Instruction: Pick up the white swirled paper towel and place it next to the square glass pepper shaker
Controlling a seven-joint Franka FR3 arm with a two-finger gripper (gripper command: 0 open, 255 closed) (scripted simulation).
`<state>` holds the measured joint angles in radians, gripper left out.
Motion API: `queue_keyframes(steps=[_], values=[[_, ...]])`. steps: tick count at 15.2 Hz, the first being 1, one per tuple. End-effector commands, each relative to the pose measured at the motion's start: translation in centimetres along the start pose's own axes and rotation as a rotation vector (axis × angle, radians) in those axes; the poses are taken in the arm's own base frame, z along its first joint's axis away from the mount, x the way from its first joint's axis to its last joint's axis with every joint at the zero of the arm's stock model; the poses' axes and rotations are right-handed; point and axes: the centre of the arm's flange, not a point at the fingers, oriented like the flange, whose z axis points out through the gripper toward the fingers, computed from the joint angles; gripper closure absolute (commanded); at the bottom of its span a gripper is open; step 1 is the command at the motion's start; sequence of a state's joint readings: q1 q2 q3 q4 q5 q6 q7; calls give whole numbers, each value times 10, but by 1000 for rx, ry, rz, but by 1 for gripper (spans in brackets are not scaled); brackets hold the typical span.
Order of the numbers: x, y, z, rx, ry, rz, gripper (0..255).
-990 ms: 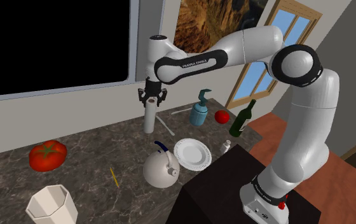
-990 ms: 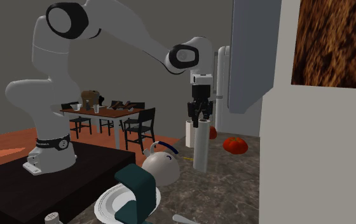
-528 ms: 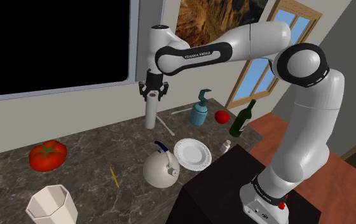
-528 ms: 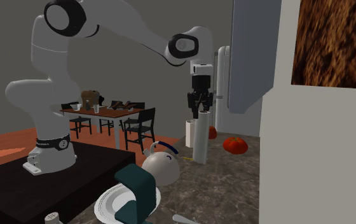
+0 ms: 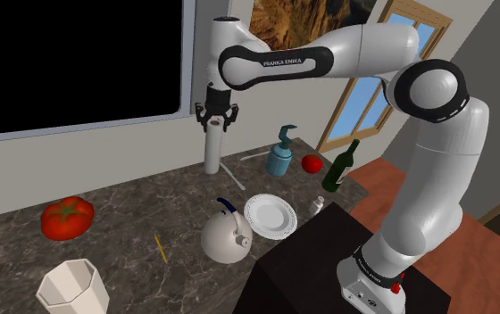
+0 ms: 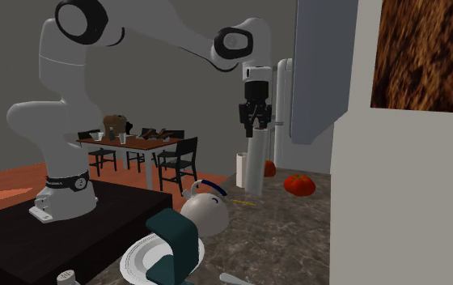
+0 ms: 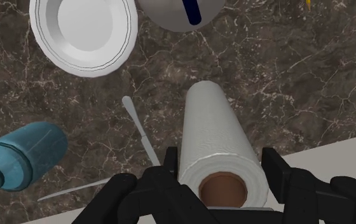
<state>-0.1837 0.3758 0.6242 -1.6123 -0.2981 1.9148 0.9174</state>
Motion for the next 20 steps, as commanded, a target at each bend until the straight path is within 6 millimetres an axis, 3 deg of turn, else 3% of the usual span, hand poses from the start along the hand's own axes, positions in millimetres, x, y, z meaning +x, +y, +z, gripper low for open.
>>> queue_keyframes(steps=[1, 18, 20], values=[[1, 1, -10, 0, 0, 0, 255], [6, 4, -99, 0, 0, 0, 255], [2, 30, -99, 0, 0, 0, 255]])
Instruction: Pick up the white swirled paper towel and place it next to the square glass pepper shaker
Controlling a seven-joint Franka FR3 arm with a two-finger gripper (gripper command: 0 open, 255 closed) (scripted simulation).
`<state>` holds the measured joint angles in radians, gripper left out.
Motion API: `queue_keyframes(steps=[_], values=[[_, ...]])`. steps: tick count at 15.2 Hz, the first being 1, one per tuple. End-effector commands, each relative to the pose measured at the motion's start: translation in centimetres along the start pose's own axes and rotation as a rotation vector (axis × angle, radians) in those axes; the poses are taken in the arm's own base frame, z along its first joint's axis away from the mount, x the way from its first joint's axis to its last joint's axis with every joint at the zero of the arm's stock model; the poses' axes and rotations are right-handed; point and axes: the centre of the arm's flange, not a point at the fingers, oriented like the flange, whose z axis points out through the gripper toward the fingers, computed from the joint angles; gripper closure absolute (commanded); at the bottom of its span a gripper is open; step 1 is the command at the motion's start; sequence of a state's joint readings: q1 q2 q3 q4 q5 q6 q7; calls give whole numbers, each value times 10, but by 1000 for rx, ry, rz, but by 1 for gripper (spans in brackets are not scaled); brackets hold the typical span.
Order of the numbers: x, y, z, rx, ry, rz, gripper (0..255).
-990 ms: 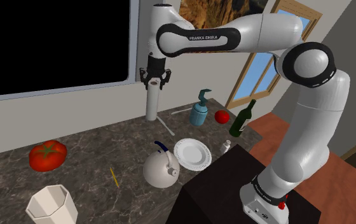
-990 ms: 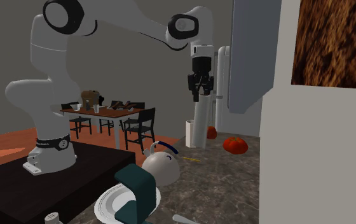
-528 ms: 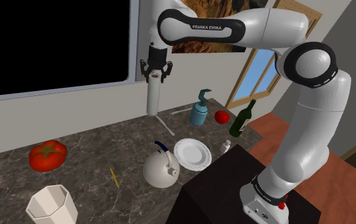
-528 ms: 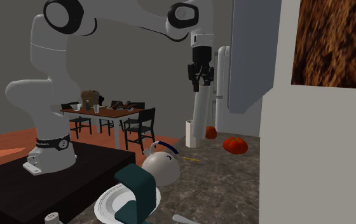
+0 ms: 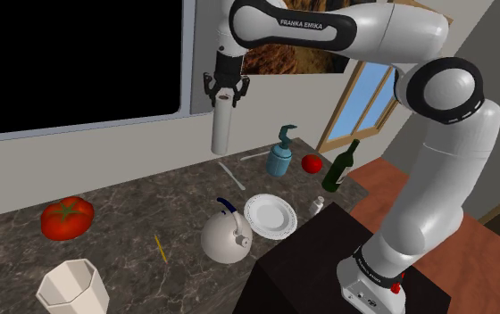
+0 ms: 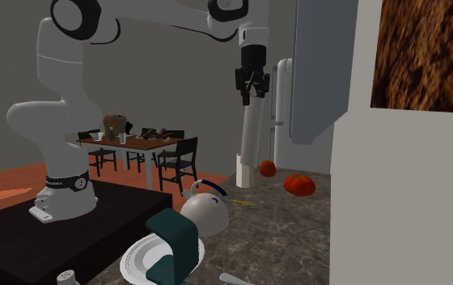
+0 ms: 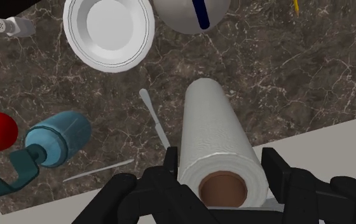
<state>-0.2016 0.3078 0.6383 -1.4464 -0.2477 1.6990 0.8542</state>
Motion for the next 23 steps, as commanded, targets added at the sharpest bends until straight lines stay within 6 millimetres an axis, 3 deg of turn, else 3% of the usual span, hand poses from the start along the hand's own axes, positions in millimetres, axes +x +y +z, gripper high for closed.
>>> queue_keyframes(steps=[1, 23], values=[[-4, 22, -1, 0, 0, 0, 255], [-45, 309, 6, 0, 0, 0, 255]])
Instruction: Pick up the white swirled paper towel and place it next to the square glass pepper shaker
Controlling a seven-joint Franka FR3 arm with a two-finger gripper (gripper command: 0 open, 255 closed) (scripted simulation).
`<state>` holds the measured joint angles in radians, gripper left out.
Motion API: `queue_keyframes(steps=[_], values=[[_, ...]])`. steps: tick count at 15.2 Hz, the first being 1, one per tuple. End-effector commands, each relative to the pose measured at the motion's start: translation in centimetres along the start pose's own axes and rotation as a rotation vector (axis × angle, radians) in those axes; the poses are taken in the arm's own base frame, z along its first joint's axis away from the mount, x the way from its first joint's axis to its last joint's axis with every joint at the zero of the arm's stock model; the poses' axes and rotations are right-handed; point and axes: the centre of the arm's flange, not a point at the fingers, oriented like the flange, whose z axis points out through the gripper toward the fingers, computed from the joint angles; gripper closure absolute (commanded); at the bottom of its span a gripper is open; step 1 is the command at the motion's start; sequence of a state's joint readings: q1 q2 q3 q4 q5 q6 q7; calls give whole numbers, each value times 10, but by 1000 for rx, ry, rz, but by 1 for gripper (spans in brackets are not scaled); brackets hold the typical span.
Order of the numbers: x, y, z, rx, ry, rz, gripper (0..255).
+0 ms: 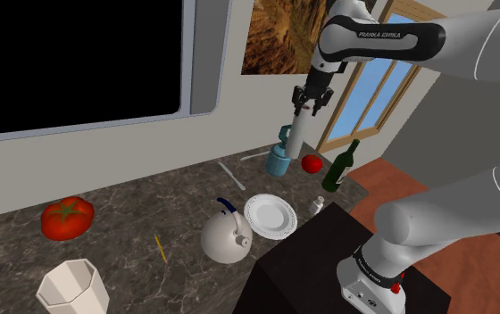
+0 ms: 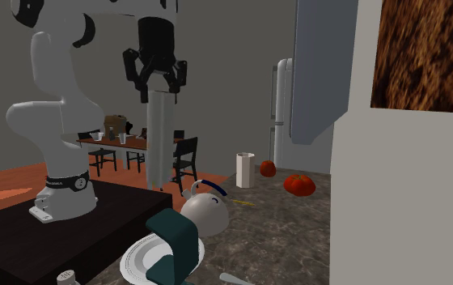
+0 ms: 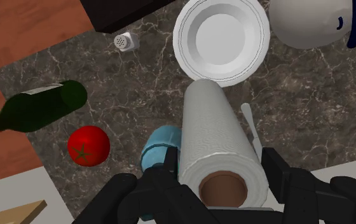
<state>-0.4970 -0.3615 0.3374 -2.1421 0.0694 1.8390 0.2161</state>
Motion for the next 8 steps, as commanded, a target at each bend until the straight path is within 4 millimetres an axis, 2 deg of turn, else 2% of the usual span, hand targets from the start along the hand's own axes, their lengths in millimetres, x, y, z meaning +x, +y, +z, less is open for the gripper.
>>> queue_keyframes(steps=[1, 6, 7, 8], values=[[-5, 30, 3, 1, 0, -1, 255], [-14, 95, 5, 1, 0, -1, 255], [-15, 106, 5, 1, 0, -1, 255], [-16, 105, 10, 1, 0, -1, 255]])
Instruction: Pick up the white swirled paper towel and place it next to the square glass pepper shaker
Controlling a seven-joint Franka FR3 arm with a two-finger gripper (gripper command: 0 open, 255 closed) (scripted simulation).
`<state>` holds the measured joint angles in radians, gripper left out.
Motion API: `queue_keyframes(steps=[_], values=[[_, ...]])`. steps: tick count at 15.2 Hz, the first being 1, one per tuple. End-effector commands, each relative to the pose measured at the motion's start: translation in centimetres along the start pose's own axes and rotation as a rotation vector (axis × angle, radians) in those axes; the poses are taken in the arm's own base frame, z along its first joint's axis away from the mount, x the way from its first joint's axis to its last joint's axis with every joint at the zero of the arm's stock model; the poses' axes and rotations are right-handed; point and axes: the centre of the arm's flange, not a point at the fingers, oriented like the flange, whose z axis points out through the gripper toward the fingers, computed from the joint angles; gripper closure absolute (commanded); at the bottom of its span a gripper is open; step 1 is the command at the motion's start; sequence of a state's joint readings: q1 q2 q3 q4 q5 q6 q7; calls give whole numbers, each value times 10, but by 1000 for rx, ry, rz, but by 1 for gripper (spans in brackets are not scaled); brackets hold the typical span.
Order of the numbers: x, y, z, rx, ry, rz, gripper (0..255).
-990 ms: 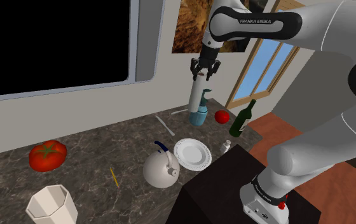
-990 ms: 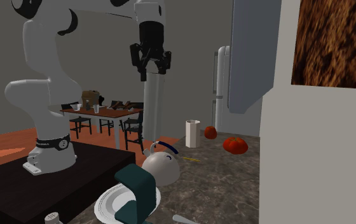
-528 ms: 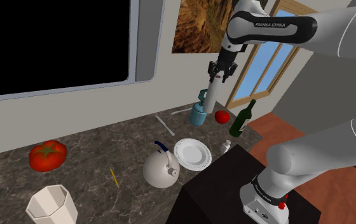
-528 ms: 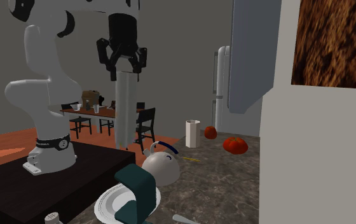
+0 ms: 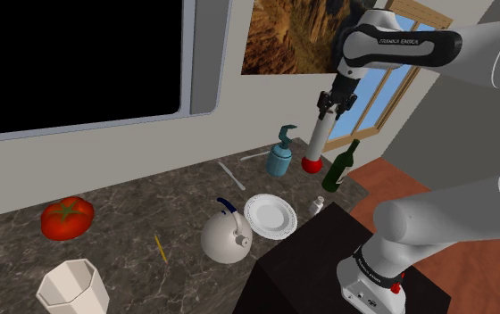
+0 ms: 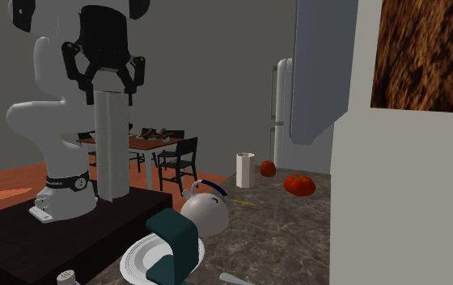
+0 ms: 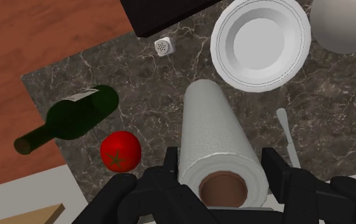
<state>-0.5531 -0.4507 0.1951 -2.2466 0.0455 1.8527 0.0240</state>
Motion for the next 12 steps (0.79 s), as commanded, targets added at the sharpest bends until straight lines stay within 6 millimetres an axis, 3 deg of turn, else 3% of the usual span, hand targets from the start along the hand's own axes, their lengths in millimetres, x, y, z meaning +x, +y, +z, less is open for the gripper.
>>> queue_keyframes(steps=[1, 12], values=[[-2, 7, 8, 0, 0, -1, 255], [-5, 4, 66, 0, 0, -1, 255]])
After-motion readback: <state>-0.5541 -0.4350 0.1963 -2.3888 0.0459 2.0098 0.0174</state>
